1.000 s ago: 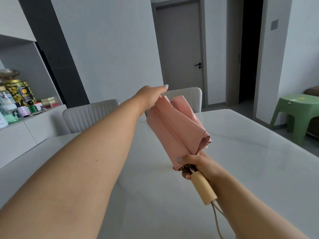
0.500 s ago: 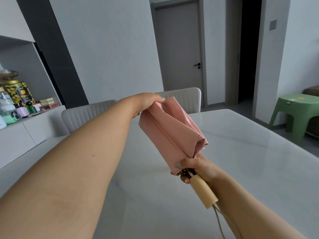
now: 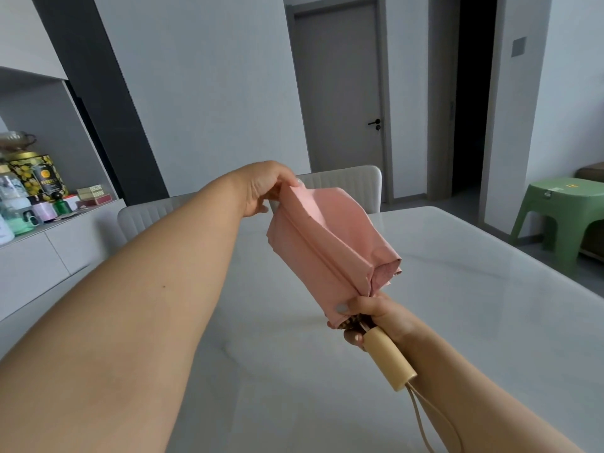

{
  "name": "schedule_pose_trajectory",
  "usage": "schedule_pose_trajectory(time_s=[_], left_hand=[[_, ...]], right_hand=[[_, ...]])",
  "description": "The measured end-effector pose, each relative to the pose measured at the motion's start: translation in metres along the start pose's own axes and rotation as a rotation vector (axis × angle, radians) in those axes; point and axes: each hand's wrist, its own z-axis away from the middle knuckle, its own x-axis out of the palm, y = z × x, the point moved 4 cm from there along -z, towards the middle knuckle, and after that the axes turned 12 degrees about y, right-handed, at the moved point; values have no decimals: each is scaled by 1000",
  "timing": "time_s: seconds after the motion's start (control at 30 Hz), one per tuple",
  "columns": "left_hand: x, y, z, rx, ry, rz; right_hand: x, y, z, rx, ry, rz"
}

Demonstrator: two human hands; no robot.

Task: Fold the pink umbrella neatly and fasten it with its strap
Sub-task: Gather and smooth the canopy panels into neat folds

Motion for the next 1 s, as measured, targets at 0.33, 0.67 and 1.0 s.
schedule_pose_trajectory(time_s=[0.33,0.67,1.0], left_hand=[[-2,-2,-7,-90,-60,464],[0,-5,-1,-92,-34,547],[5,-4,-8,-90,12,120]], right_hand=[[-1,0,-2,-10,-10,-9],[-4,1,-7,-34,-5,-17],[-4,9,-9,-30,-1,53]])
